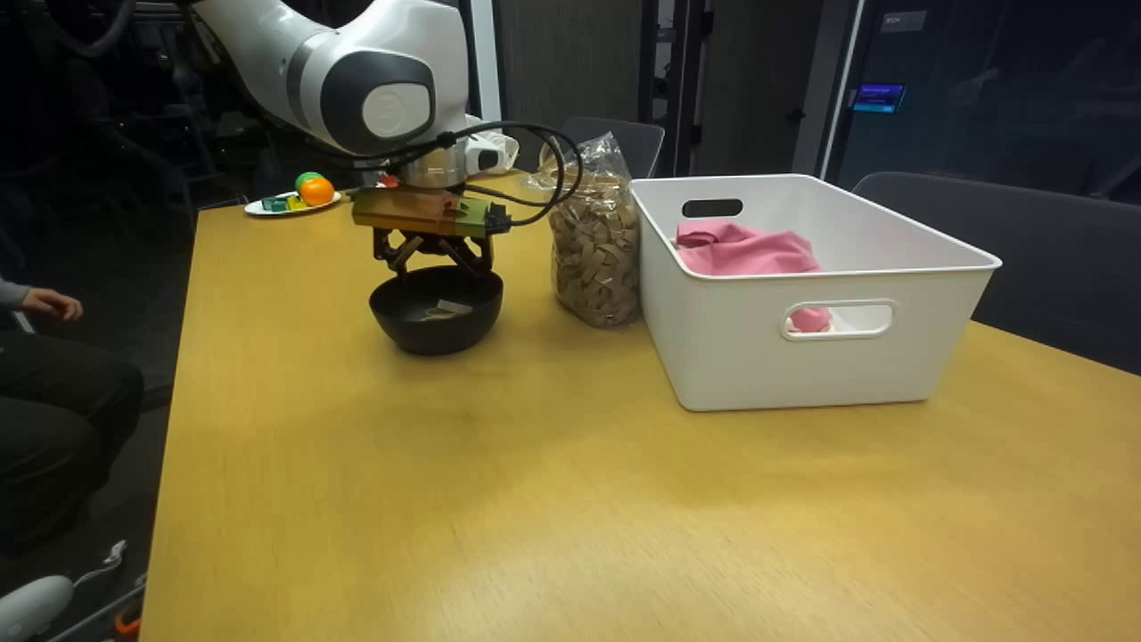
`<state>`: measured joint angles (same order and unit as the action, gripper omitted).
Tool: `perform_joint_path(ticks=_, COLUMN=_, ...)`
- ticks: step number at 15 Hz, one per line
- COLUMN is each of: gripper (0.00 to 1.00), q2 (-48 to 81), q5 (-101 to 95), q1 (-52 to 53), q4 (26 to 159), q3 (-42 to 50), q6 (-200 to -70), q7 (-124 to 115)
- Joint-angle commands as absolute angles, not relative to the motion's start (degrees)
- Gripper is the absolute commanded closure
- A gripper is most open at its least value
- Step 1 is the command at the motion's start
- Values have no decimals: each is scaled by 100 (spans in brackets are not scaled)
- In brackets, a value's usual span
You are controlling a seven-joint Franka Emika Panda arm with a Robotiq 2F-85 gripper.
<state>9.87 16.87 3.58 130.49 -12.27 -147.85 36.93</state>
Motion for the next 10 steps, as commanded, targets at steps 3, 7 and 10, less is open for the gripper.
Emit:
perform_joint_path(ticks=3, gripper=0, q2=1506, q5=1920, q1=207, q4=12816, q3=-1400, q6=-15138, q7=4603)
perform_joint_path(ticks=7, gripper=0, q2=1709, q5=1821, q1=31, q4=12819, q3=-1508, q6=-15663, q7=5082)
perform_joint_path(ticks=10, gripper=27, q2=1805, q5=1814, q1=-129, q4=12817, q3=-1612, q6=-15824, q7=5376)
